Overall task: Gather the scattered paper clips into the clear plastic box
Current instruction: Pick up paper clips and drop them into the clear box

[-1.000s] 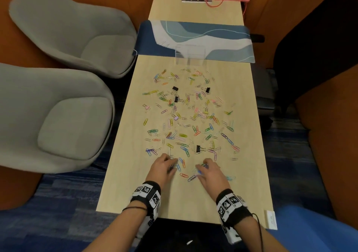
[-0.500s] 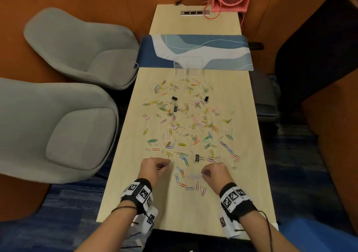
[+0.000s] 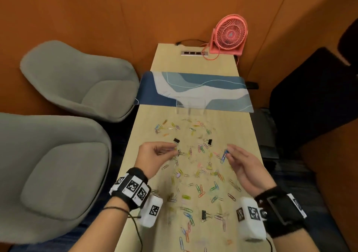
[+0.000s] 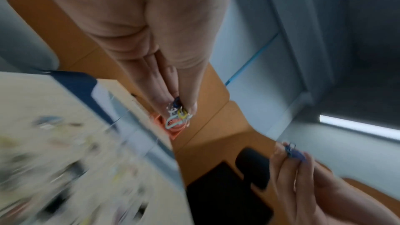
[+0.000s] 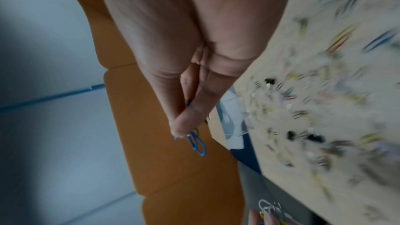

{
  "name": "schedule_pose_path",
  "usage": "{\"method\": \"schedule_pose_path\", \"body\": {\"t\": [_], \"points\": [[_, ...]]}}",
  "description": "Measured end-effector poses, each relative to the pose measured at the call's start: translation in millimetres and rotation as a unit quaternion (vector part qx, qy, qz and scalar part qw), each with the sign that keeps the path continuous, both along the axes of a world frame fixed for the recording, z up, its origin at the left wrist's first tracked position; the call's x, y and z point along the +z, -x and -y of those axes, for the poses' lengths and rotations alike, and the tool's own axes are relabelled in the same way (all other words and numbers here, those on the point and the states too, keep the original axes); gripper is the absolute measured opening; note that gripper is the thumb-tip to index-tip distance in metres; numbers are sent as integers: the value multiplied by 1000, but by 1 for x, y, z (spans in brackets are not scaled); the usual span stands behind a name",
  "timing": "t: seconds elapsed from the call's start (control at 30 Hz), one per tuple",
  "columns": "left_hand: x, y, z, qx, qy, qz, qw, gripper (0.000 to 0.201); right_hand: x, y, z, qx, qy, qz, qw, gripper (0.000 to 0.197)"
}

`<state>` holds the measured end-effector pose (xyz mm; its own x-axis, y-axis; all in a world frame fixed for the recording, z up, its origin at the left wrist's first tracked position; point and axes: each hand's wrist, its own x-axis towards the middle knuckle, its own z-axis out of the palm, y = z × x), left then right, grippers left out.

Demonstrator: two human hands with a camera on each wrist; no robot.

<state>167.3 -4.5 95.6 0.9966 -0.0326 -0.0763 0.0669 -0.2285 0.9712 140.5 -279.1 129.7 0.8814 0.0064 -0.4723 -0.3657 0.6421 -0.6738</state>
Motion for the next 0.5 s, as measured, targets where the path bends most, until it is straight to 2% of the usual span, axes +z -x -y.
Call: {"method": "schedule_pose_path", "body": {"t": [0.1,0.2,0.27,0.33,0.5], "points": [[18,-64,8,45,30,58,997,24,17,-53,-3,-67,-56,21,996,27],[23,-127,19,68,43,101,992,24,21,-109,-4,-87,-67,39,993,38],[21,-165,28,72,51,115,989,23,19,-142,-5,-96,-67,34,993,27],[12,-197,37,73,54,120,989,22,15,-171,-6,-107,-71,14,992,14],[-28,-255,63,84,66,106,989,20,-4,-224,-14,-128,-78,-36,988,16]]}}
